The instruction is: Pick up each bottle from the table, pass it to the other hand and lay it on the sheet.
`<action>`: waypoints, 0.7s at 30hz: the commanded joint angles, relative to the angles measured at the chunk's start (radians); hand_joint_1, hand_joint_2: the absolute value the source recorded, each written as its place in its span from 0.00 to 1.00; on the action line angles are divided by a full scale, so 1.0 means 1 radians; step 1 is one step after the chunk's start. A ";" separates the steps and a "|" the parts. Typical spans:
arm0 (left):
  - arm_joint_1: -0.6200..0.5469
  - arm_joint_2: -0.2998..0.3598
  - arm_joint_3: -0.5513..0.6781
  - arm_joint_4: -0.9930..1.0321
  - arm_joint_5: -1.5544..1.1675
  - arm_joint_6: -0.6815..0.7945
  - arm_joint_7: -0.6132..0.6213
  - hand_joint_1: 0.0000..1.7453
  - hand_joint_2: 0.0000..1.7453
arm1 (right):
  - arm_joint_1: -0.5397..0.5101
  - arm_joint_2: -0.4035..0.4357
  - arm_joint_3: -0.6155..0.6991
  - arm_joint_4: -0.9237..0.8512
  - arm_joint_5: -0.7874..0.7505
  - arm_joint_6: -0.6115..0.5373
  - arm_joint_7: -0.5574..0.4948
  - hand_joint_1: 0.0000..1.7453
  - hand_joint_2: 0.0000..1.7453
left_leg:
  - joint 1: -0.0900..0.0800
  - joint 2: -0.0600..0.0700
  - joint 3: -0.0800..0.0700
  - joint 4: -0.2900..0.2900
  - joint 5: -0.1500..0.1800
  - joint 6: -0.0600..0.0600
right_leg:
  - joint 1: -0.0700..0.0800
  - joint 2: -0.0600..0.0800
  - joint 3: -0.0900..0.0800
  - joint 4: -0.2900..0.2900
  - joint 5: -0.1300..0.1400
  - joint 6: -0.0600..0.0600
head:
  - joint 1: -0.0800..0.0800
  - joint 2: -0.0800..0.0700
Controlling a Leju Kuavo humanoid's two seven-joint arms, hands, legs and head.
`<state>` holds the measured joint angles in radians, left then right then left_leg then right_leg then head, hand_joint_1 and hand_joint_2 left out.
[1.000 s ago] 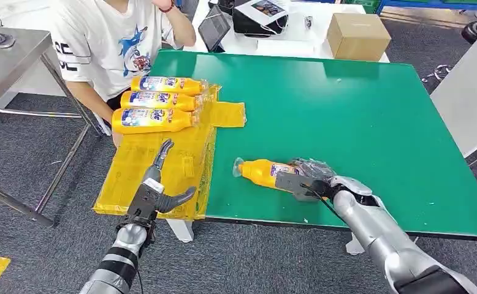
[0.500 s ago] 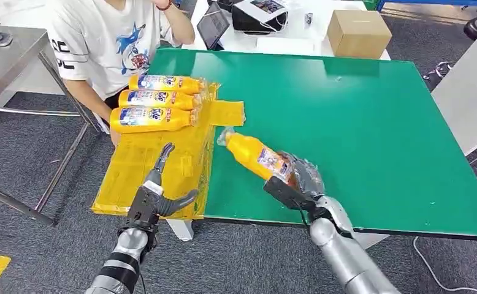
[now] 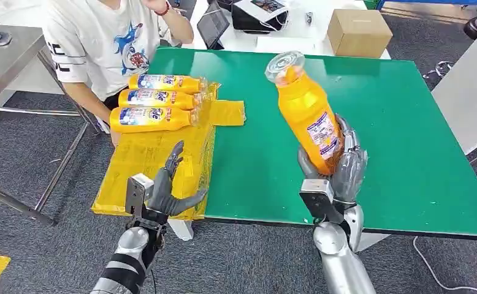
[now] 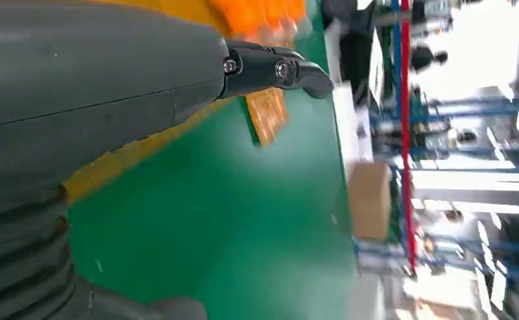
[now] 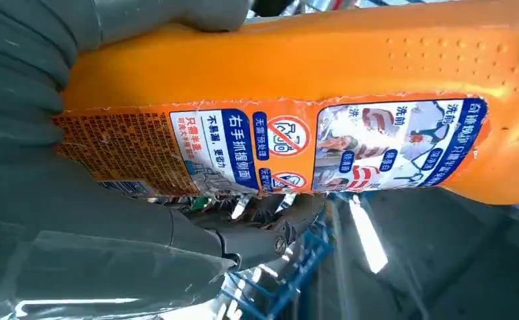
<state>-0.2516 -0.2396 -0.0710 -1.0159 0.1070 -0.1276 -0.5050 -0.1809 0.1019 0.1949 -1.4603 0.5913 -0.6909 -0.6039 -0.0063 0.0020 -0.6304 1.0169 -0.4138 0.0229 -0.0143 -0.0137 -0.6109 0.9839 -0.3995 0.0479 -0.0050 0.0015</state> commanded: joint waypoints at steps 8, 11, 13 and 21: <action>-0.076 0.061 -0.170 0.082 0.206 -0.292 0.041 0.00 1.00 | 0.012 0.094 0.248 0.420 -0.038 0.044 -0.094 1.00 1.00 | 0.003 0.003 0.008 -0.003 -0.002 -0.003 | 0.002 0.005 0.007 -0.003 -0.001 -0.003 | 0.000 0.000; -0.081 0.062 -0.187 0.078 0.204 -0.298 0.038 0.00 1.00 | -0.005 0.099 0.310 0.487 -0.032 0.026 -0.094 1.00 1.00 | 0.002 0.003 0.003 -0.002 -0.001 -0.002 | 0.002 0.003 0.003 -0.001 0.000 -0.002 | 0.000 0.000; -0.081 0.062 -0.187 0.078 0.204 -0.298 0.038 0.00 1.00 | -0.005 0.099 0.310 0.487 -0.032 0.026 -0.094 1.00 1.00 | 0.002 0.002 0.003 -0.001 -0.001 -0.002 | 0.002 0.002 0.003 -0.001 -0.001 -0.002 | 0.000 0.000; -0.081 0.063 -0.189 0.078 0.205 -0.297 0.039 0.00 1.00 | -0.013 0.092 0.312 0.488 -0.042 0.030 -0.094 1.00 1.00 | 0.002 0.001 0.003 -0.001 -0.001 -0.002 | 0.001 0.002 0.003 -0.001 -0.001 -0.002 | 0.000 0.000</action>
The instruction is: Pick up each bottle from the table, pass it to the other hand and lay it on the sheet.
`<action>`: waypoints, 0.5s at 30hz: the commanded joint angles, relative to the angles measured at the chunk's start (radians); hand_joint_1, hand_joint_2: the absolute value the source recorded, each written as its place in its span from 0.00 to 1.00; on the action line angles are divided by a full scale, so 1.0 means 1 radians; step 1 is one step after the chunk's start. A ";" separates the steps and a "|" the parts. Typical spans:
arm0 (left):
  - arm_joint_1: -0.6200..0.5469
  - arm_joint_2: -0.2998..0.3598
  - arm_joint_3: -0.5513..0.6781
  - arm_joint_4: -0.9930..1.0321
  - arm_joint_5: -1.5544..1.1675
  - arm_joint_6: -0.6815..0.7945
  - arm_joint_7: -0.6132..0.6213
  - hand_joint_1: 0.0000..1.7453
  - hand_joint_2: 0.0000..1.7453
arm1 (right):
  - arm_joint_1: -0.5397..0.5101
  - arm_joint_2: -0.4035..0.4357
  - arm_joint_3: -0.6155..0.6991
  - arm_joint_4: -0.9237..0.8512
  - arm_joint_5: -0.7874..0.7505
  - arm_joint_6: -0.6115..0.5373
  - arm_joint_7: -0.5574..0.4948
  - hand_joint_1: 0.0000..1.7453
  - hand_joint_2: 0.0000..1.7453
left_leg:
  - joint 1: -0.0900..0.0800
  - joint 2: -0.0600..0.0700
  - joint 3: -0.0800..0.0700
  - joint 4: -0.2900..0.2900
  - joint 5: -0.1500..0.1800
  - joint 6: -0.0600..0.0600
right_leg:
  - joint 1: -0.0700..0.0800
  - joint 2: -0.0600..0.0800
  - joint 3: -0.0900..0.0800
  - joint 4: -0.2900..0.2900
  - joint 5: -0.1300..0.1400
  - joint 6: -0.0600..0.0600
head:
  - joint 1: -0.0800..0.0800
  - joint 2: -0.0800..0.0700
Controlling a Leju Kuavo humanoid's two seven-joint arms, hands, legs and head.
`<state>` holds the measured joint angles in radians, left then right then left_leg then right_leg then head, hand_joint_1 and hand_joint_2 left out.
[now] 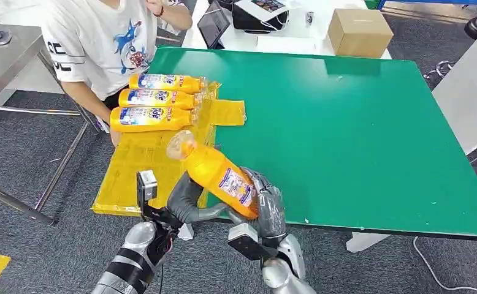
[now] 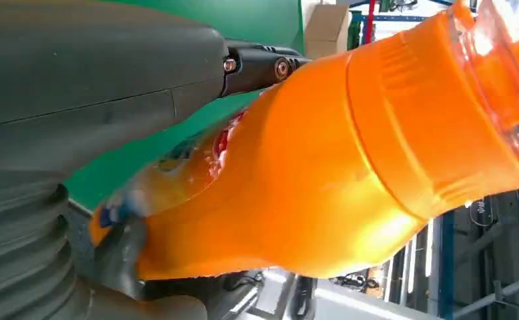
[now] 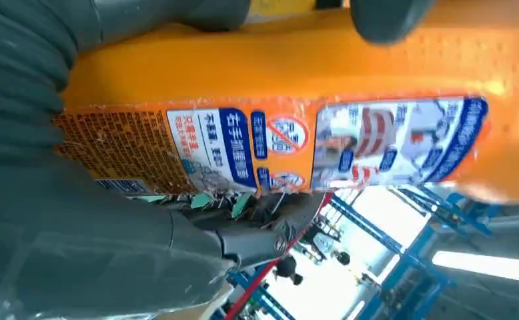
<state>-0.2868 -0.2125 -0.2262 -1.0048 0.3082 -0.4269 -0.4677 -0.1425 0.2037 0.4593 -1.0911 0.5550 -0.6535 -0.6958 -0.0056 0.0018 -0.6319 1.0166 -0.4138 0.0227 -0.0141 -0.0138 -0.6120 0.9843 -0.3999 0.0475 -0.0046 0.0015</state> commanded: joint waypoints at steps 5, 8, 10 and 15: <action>-0.046 0.036 -0.034 0.067 0.004 0.002 0.002 0.00 1.00 | -0.052 -0.010 0.047 0.119 -0.006 -0.008 -0.002 1.00 1.00 | 0.001 0.000 0.003 -0.001 -0.001 -0.001 | 0.001 0.001 0.003 -0.001 0.000 -0.001 | 0.000 0.000; -0.046 0.038 -0.047 0.068 0.011 -0.011 0.006 0.00 1.00 | -0.057 -0.003 0.073 0.145 -0.009 0.014 -0.002 1.00 1.00 | 0.001 0.001 0.003 -0.001 -0.001 -0.001 | 0.001 0.001 0.002 -0.001 0.000 -0.001 | 0.000 0.000; -0.048 0.037 -0.064 0.072 0.010 -0.010 0.008 0.00 1.00 | -0.069 0.012 0.102 0.189 -0.007 0.004 -0.002 1.00 1.00 | 0.001 0.001 0.004 -0.001 -0.001 -0.002 | 0.001 0.002 0.003 -0.001 -0.001 -0.002 | 0.000 0.000; -0.045 0.040 -0.086 0.071 0.037 -0.042 0.014 0.00 1.00 | -0.097 0.039 0.136 0.269 -0.007 0.028 -0.002 1.00 1.00 | 0.001 0.001 0.005 -0.001 -0.001 -0.002 | 0.001 0.002 0.004 -0.001 -0.001 -0.002 | 0.000 0.000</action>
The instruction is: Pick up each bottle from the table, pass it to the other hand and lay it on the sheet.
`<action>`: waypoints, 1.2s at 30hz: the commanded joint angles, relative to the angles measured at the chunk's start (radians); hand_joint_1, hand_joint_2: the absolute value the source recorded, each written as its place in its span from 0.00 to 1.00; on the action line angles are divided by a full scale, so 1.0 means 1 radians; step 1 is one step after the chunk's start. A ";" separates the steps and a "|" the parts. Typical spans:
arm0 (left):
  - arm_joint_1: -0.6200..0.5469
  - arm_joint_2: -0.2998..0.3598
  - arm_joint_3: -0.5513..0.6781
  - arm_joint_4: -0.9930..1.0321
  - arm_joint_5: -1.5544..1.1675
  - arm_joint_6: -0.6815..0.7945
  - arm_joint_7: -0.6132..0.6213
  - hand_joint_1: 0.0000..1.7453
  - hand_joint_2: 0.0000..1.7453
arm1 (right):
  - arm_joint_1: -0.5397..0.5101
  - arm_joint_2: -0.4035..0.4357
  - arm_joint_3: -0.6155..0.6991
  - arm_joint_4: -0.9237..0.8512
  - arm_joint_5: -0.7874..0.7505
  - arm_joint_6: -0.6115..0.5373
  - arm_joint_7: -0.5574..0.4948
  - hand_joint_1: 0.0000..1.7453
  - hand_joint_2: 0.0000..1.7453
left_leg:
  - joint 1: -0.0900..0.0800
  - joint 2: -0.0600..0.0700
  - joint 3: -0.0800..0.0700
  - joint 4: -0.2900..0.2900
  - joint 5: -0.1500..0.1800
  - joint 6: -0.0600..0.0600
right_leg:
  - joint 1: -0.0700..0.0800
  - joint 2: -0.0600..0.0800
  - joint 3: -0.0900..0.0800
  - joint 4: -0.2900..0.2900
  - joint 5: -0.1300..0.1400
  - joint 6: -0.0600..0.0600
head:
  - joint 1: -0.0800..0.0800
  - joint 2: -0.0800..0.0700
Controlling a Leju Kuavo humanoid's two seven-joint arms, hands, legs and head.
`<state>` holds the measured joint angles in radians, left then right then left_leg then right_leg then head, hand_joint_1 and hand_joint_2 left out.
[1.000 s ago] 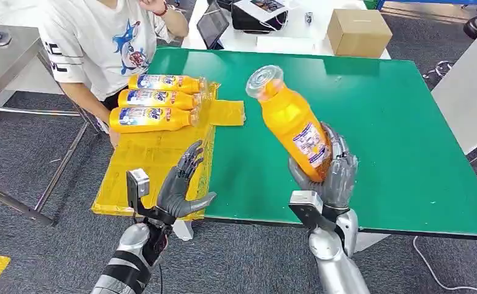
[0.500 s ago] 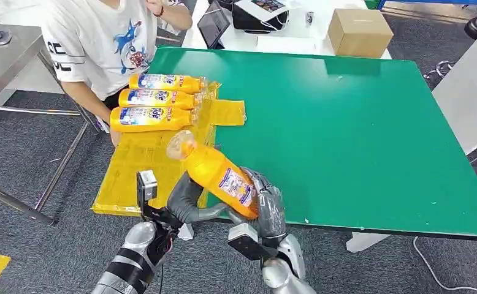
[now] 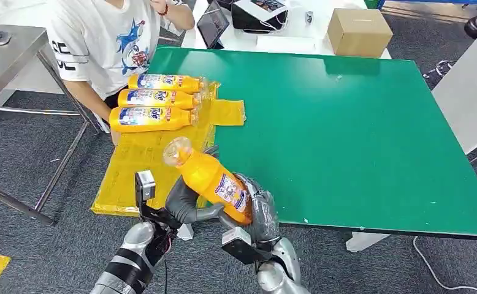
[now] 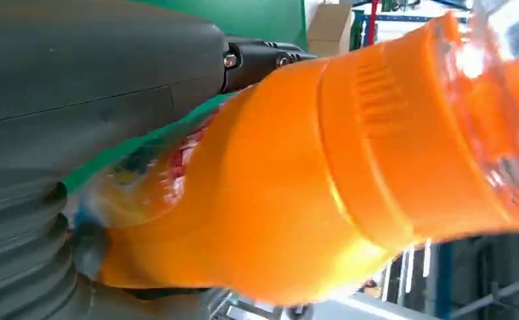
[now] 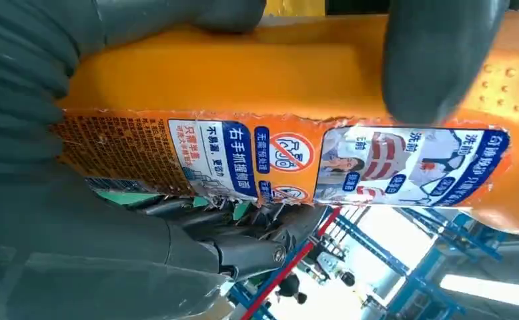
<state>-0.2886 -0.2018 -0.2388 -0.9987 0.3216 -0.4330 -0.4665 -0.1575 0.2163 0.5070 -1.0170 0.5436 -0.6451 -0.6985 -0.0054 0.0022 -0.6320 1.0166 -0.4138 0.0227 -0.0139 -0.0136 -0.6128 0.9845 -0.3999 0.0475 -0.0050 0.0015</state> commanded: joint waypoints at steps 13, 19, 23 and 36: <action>-0.034 0.035 -0.089 0.085 0.091 -0.084 0.035 0.00 1.00 | -0.090 0.042 0.118 0.280 0.027 0.022 0.000 1.00 1.00 | 0.001 0.000 0.006 -0.001 -0.002 -0.002 | 0.001 0.001 0.006 -0.001 -0.002 -0.002 | 0.000 0.000; -0.037 0.037 -0.101 0.108 0.157 -0.120 0.062 0.00 1.00 | -0.100 0.057 0.130 0.329 0.047 0.002 0.000 0.99 1.00 | 0.001 0.000 0.006 -0.001 -0.002 -0.002 | 0.001 0.001 0.006 -0.001 -0.002 -0.002 | 0.000 0.000; -0.027 0.047 -0.128 0.089 0.171 -0.129 0.068 1.00 1.00 | -0.108 0.061 0.127 0.346 0.051 -0.022 0.000 0.97 1.00 | 0.001 -0.001 0.003 0.000 -0.001 -0.001 | 0.001 0.000 0.003 -0.001 -0.001 -0.001 | 0.000 0.000; 0.009 0.050 -0.134 0.011 0.170 -0.107 0.056 1.00 1.00 | -0.112 0.071 0.069 0.336 0.060 -0.032 0.000 0.79 1.00 | 0.001 0.000 0.005 0.000 -0.002 -0.002 | 0.001 0.001 0.005 0.000 -0.002 -0.002 | 0.000 0.000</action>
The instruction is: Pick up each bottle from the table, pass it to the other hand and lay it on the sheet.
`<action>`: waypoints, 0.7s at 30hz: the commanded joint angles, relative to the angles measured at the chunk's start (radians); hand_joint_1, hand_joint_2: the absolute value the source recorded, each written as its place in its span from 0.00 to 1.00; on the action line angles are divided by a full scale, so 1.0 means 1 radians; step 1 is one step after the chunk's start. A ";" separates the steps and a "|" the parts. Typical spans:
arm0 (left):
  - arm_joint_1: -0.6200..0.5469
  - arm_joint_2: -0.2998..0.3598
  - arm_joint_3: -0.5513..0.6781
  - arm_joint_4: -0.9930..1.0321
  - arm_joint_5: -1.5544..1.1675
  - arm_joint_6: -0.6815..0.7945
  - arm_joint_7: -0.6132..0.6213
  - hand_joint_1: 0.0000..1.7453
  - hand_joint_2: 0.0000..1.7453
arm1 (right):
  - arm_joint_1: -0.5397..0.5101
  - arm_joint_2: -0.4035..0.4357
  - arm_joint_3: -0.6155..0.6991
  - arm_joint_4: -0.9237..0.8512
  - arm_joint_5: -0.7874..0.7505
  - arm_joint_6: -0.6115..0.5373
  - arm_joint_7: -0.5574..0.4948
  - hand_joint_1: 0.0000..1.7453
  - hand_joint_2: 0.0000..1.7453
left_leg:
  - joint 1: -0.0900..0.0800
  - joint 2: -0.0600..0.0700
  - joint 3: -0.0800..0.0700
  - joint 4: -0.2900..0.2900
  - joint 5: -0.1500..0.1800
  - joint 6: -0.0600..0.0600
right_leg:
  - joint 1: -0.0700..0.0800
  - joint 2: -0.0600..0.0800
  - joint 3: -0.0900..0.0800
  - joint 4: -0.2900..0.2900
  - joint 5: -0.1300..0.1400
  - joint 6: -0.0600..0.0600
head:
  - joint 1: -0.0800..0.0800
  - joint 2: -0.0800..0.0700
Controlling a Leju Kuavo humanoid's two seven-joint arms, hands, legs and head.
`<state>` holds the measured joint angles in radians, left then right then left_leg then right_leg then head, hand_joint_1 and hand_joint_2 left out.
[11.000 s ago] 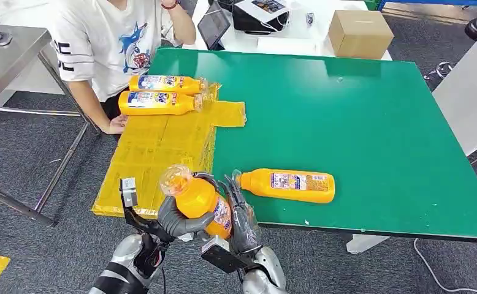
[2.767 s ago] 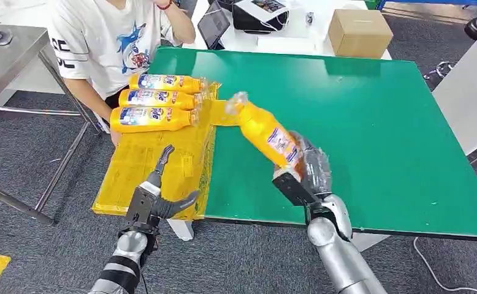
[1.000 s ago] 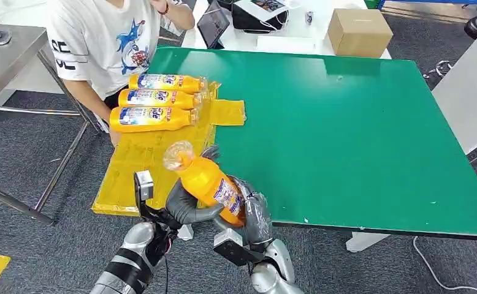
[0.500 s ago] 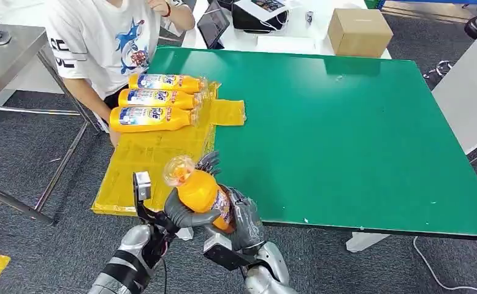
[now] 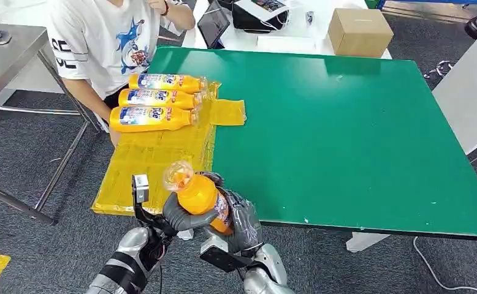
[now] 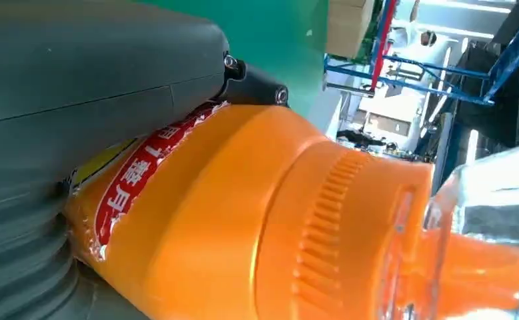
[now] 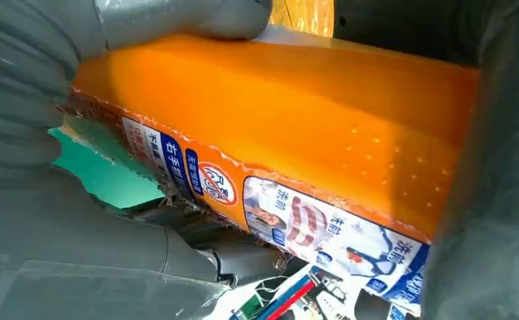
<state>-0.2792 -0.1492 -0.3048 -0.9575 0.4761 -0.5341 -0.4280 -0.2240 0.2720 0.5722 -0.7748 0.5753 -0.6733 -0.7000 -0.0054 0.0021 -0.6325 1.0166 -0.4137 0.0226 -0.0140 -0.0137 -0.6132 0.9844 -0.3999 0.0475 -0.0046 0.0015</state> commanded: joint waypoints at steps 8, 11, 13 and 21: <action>0.033 -0.014 -0.022 -0.105 0.036 0.046 0.027 1.00 1.00 | -0.034 0.017 -0.042 0.029 0.013 0.044 0.033 0.00 0.00 | 0.001 0.000 0.002 0.000 -0.001 -0.001 | 0.000 0.001 0.002 0.000 -0.001 -0.001 | 0.000 0.000; 0.035 -0.013 0.015 -0.121 0.031 0.086 0.028 1.00 1.00 | -0.009 0.006 -0.063 -0.080 -0.088 0.220 0.028 0.00 0.00 | 0.001 0.000 0.002 0.000 -0.001 -0.001 | 0.001 0.001 0.002 0.000 -0.001 -0.001 | 0.000 0.000; 0.025 -0.012 0.042 -0.125 0.002 0.127 0.013 1.00 1.00 | 0.008 -0.006 -0.071 -0.165 -0.152 0.316 0.022 0.00 0.00 | 0.001 0.000 0.001 0.001 -0.001 -0.001 | 0.001 0.000 0.002 0.000 -0.001 -0.001 | 0.000 0.000; -0.042 -0.018 0.136 -0.124 -0.225 0.368 -0.082 1.00 1.00 | 0.047 -0.031 -0.092 -0.373 -0.269 0.454 0.029 0.00 0.00 | 0.001 -0.002 0.004 0.001 -0.002 -0.002 | 0.001 -0.001 0.005 0.000 -0.002 -0.002 | 0.000 0.000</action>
<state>-0.2489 -0.1557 -0.2521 -1.0956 0.3521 -0.2826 -0.4761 -0.1930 0.2796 0.5119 -0.9824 0.3544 -0.2536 -0.6649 -0.0054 0.0023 -0.6325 1.0166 -0.4135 0.0226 -0.0140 -0.0136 -0.6134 0.9845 -0.3998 0.0475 -0.0046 0.0015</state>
